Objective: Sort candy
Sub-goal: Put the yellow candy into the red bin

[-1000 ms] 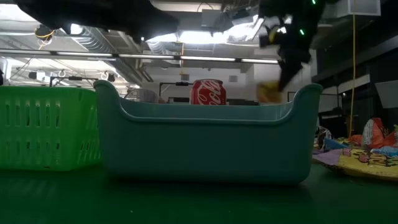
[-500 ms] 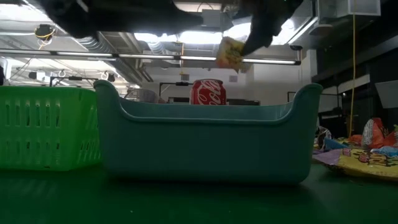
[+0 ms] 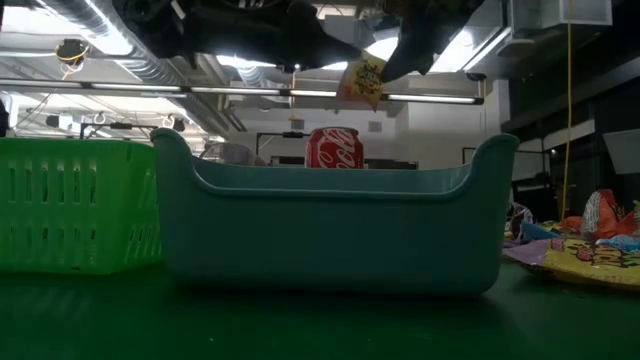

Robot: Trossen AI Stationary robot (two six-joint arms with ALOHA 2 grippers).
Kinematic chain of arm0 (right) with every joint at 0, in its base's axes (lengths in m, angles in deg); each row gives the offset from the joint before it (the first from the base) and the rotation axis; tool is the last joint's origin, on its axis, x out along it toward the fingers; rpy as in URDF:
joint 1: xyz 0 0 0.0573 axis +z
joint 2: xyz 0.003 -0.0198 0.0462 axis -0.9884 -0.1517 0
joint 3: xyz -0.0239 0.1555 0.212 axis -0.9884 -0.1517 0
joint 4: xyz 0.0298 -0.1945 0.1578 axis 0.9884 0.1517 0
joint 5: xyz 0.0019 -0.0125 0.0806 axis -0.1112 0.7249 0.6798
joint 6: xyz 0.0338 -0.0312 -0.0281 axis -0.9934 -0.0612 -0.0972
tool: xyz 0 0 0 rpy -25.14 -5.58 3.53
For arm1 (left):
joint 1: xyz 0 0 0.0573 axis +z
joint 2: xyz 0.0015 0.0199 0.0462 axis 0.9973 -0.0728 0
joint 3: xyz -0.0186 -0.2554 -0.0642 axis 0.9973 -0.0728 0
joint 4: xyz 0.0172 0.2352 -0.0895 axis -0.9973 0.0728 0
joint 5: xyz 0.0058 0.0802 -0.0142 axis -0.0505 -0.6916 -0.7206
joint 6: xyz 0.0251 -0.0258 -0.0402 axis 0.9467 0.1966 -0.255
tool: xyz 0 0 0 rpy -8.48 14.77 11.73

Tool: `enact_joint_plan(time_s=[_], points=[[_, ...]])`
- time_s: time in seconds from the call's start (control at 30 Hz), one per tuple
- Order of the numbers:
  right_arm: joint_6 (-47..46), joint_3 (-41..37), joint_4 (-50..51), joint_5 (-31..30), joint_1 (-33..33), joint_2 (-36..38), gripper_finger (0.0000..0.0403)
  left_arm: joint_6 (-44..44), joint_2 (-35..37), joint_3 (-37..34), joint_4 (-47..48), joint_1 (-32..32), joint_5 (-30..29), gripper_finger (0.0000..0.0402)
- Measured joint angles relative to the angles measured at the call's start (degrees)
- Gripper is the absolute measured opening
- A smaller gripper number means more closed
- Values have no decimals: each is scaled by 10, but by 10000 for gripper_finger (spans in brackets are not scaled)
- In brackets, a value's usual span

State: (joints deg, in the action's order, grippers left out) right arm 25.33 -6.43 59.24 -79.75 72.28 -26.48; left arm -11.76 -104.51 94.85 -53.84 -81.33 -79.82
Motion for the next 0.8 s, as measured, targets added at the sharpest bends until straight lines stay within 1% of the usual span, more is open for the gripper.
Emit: enact_joint_plan(time_s=[0.1, 0.2, 0.47, 0.5, 0.8], points=[[2, 0, -2, 0, 0, 0, 5, 0, 0, 0, 0, 2, 0, 167], [2, 0, -3, 0, 0, 0, 5, 0, 0, 0, 2, 7, 0, 139], [2, 0, -12, 0, 0, 0, 5, -5, 0, 0, 3, 21, 1, 14], [2, 0, -12, 0, 0, 0, 5, -8, 0, 0, 3, 21, 1, 7], [2, 0, -12, 0, 0, 0, 5, -19, 0, 0, 3, 21, 2, 1]])
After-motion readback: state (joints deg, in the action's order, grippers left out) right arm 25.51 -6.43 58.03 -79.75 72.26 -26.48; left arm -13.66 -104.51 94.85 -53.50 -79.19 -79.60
